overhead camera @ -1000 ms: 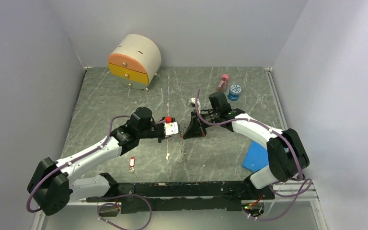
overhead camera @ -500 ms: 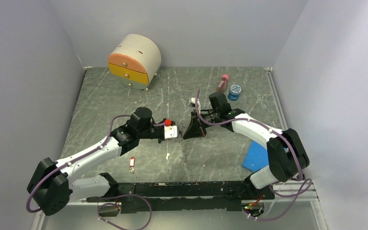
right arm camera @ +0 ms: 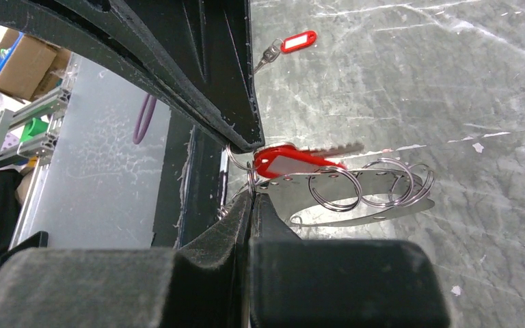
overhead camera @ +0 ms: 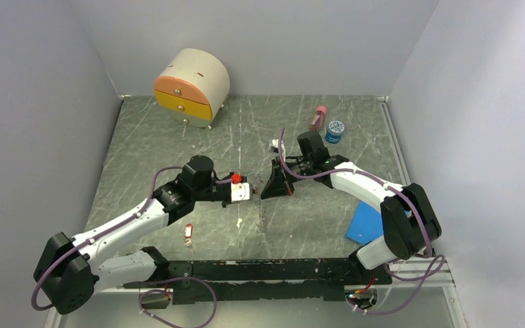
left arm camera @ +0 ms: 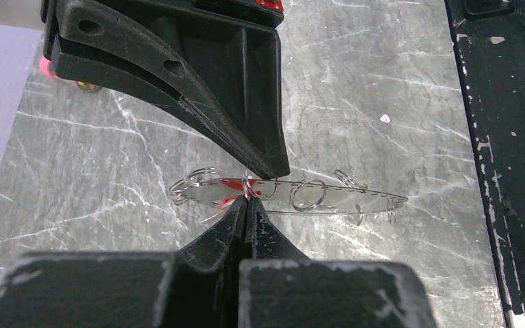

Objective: Put the keys on the keyring

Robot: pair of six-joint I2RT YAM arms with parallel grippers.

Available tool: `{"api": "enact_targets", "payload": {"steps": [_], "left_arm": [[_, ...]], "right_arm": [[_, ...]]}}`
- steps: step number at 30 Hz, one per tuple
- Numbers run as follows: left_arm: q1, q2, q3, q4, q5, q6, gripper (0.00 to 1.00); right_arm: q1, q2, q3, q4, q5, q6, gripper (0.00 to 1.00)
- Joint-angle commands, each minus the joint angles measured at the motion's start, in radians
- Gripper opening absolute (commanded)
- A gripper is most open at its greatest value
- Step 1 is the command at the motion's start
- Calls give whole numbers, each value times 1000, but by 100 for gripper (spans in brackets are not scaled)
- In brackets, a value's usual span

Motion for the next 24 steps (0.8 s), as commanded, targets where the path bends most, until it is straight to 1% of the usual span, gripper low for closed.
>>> {"api": "enact_targets", "payload": {"steps": [1, 16, 21, 24], "left_arm": [[-9, -29, -14, -25, 39, -7, 3], [-21, -20, -28, -50, -19, -42, 3], [-22, -23, -33, -59, -64, -61, 3], [-24, -33, -33, -58, -98, -84, 3]], "right_arm": [[-1, -17, 25, 77, -30, 6, 0], [-2, -27, 18, 92, -37, 16, 0], [-1, -27, 30, 75, -31, 9, 0], [-1, -30, 38, 89, 3, 51, 0]]}}
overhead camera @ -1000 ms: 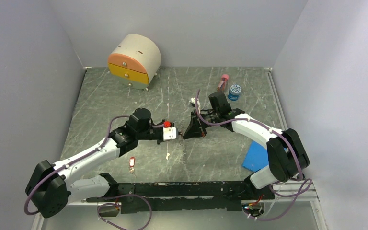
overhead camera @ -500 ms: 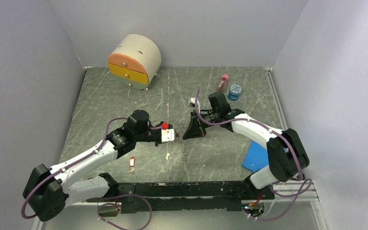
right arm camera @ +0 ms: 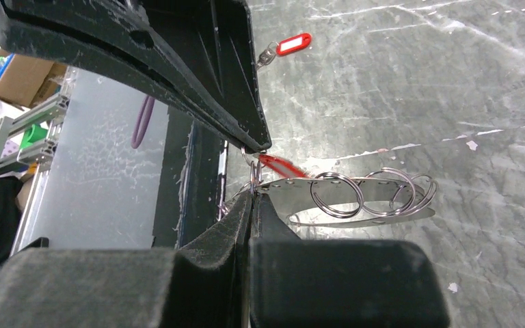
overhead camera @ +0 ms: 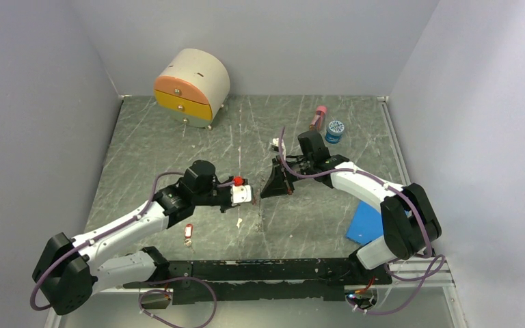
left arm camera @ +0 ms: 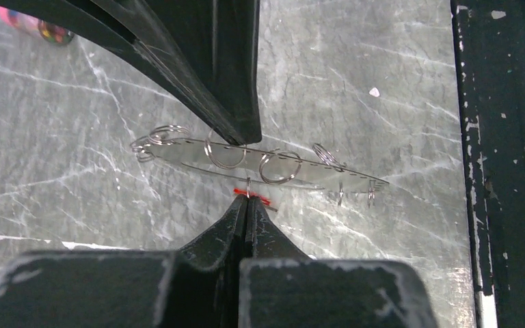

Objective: Put the keys on the keyring

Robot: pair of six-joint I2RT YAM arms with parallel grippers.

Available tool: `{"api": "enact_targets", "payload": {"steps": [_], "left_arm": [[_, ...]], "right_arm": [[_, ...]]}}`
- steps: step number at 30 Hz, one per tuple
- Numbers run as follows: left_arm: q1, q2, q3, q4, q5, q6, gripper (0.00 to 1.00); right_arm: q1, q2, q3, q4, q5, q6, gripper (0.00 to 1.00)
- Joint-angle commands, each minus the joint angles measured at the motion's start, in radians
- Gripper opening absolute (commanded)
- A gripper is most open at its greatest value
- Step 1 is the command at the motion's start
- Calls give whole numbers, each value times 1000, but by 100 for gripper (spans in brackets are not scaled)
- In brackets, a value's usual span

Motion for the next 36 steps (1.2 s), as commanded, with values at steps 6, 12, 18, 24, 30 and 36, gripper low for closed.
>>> {"api": "enact_targets", "payload": {"steps": [6, 12, 18, 24, 30, 36], "left_arm": [[-9, -43, -18, 22, -101, -102, 3], [-4, -61, -41, 67, -180, -156, 2], [10, -84, -25, 68, -180, -196, 2], [48, -115, 3, 59, -140, -264, 3], [82, -90, 53, 9, -29, -282, 2], [84, -60, 57, 15, 77, -201, 3]], "right_arm": [[4, -63, 35, 136, 129, 121, 0], [10, -137, -9, 230, 216, 178, 0], [38, -166, -41, 234, 299, 18, 0], [81, -249, -147, 267, 342, -338, 0], [102, -373, -327, 448, 365, -647, 0], [129, -379, -335, 343, 402, -936, 0]]}}
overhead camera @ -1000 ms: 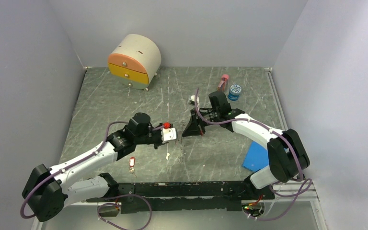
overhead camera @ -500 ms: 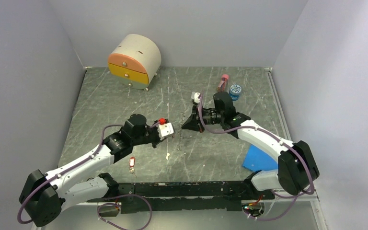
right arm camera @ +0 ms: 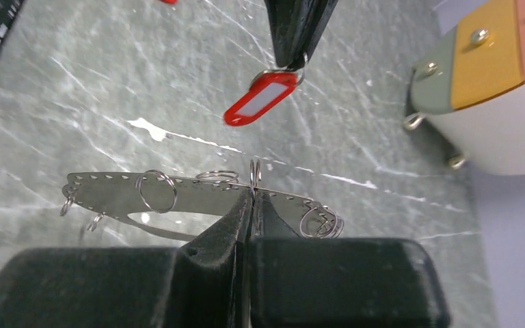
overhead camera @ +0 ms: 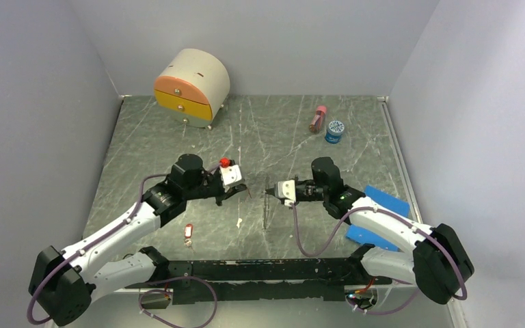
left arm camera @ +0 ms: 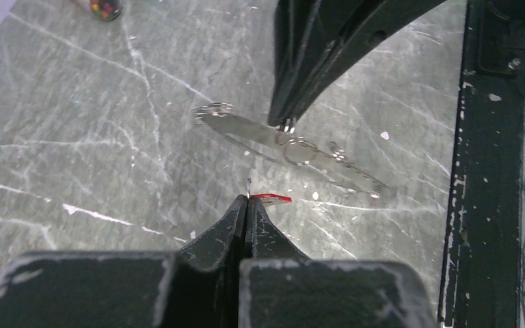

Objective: Put the keys on the keyring

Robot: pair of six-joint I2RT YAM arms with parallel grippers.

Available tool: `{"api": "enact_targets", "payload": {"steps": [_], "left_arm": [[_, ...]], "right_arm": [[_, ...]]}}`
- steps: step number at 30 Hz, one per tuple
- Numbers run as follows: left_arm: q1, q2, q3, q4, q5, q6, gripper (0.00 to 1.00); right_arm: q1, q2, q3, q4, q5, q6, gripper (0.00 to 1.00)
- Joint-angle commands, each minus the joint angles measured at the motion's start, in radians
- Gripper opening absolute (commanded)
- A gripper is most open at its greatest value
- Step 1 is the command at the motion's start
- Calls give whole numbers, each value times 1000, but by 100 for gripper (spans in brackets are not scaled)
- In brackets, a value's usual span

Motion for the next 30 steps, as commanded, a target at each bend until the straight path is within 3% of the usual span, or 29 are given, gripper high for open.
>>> {"api": "enact_targets", "payload": {"steps": [1, 6, 15, 30], "left_arm": [[4, 17, 34, 12, 147, 79, 3], [5, 14, 10, 55, 154, 191, 3], [2, 80, 67, -38, 132, 449, 3], [-82, 223, 144, -69, 146, 569, 2]], "right_arm": [[18, -14, 14, 29, 25, -286, 0], [23, 4, 50, -35, 1, -351, 0], [24, 24, 100, -161, -61, -408, 0], [25, 75, 158, -268, -128, -417, 0]]}}
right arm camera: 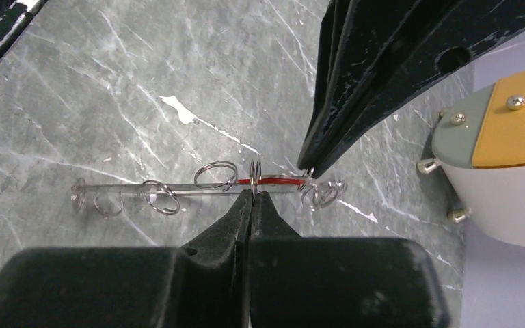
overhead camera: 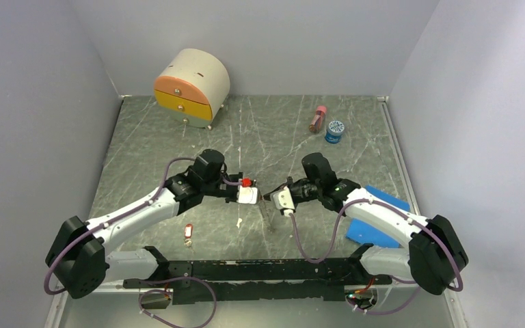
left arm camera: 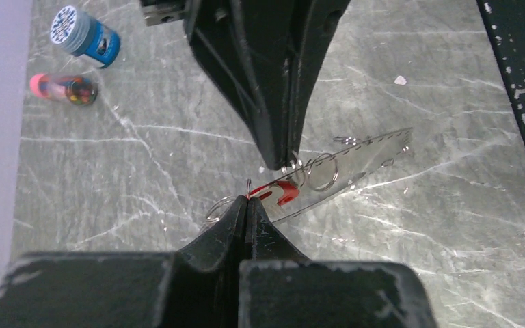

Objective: Put the keys on the keyring

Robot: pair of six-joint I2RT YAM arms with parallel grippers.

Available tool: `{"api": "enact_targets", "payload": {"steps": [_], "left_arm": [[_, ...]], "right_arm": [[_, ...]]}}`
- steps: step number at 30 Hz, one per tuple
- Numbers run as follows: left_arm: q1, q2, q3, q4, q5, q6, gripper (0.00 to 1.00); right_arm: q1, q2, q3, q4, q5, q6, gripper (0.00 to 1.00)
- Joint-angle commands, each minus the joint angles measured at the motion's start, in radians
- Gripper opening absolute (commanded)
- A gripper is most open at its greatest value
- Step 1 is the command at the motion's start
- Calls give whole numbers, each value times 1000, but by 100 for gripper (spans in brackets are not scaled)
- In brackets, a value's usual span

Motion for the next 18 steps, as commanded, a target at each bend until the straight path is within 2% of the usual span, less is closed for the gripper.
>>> {"api": "enact_targets", "payload": {"steps": [1, 18], "left_arm": [[-32, 14, 52, -19, 19, 61, 2], [-92, -3, 29, -55, 4, 117, 2]], "right_arm": [[6, 0, 44, 4, -63, -14, 0], [5, 16, 61, 19, -41, 63, 0]]}}
